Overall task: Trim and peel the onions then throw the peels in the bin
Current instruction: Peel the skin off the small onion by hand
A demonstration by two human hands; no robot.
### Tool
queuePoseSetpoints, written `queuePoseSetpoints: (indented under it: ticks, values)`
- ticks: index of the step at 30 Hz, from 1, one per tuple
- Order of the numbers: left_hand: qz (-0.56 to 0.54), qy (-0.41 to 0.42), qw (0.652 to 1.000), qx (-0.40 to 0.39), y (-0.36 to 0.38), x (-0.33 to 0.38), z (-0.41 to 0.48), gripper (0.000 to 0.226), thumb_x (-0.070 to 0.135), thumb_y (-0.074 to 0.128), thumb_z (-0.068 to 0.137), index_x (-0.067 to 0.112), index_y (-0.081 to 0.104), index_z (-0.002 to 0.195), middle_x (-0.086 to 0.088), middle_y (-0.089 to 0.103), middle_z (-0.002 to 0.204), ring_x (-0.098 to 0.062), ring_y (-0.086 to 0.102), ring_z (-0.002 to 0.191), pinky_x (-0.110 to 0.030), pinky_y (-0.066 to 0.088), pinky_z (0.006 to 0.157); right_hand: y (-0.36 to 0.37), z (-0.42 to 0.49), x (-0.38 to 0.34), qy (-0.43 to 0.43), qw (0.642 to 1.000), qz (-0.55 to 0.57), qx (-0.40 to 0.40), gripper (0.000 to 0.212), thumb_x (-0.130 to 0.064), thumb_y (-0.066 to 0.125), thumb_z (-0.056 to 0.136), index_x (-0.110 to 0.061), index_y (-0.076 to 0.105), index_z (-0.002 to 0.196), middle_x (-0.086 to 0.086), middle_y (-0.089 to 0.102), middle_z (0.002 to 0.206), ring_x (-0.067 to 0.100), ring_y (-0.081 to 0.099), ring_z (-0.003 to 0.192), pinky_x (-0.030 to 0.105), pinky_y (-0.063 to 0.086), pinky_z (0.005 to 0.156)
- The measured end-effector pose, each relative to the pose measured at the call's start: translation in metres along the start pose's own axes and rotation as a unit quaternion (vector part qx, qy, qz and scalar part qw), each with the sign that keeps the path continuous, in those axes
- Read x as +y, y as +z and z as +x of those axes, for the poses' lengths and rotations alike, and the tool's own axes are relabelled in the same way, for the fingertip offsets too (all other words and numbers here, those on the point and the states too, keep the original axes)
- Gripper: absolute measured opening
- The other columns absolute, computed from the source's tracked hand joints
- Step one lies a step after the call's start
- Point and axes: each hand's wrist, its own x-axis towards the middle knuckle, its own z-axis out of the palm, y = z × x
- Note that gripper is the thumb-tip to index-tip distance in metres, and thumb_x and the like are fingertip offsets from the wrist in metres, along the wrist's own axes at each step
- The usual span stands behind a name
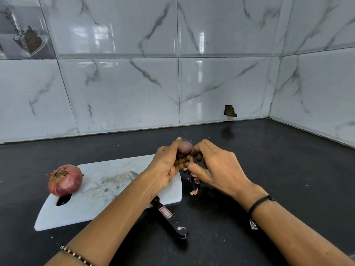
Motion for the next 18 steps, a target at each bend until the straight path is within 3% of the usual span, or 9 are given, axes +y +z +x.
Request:
queuePoseSetpoints:
  ticks: [4, 7, 13, 18]
  values:
    - [-0.01, -0.014, 1.0, -0.001, -0.0028, 0.0, 0.0015, 0.037, 0.035, 0.054, 0.105, 0.005, 0.073, 0.095, -0.01, 0.075, 0.073, -0.014, 0.071, 0.059, -0.032, 0.059, 0.076, -0.0023, -0.0008, -0.0001, 0.009, 0.998, 0.059, 0.003, 0.028, -0.053, 0.049, 0.086, -0.028, 0.054, 0.096, -0.016, 0.05, 0.089, 0.005, 0.049, 0.07, 0.031, 0.045, 0.06]
    - [-0.02, -0.028, 0.999, -0.011, -0.0022, 0.0014, 0.0007, 0.037, 0.035, 0.052, 0.106, 0.004, 0.072, 0.098, -0.011, 0.076, 0.076, -0.014, 0.071, 0.06, -0.029, 0.058, 0.069, -0.0036, -0.0006, 0.0017, 0.042, 0.993, 0.104, 0.024, 0.015, -0.043, 0.061, 0.088, -0.03, 0.056, 0.093, -0.015, 0.055, 0.087, 0.003, 0.053, 0.074, 0.027, 0.043, 0.062]
    - [-0.037, -0.029, 0.998, -0.029, -0.002, 0.0034, -0.0014, 0.041, 0.032, 0.05, 0.107, -0.003, 0.067, 0.12, -0.011, 0.076, 0.079, -0.011, 0.066, 0.058, -0.023, 0.056, 0.056, -0.0041, -0.0011, 0.0056, 0.074, 0.989, 0.108, 0.073, 0.029, -0.054, 0.042, 0.087, -0.03, 0.058, 0.086, -0.016, 0.055, 0.08, 0.004, 0.054, 0.073, 0.027, 0.04, 0.059]
    - [-0.07, -0.02, 0.997, -0.036, -0.0031, 0.0051, -0.0024, 0.033, 0.027, 0.051, 0.106, -0.002, 0.066, 0.113, -0.01, 0.075, 0.075, -0.012, 0.067, 0.062, -0.024, 0.06, 0.061, -0.0019, 0.0012, 0.0088, 0.047, 0.992, 0.086, 0.083, 0.012, -0.039, 0.06, 0.09, -0.028, 0.057, 0.088, -0.015, 0.053, 0.085, 0.006, 0.053, 0.067, 0.028, 0.046, 0.055]
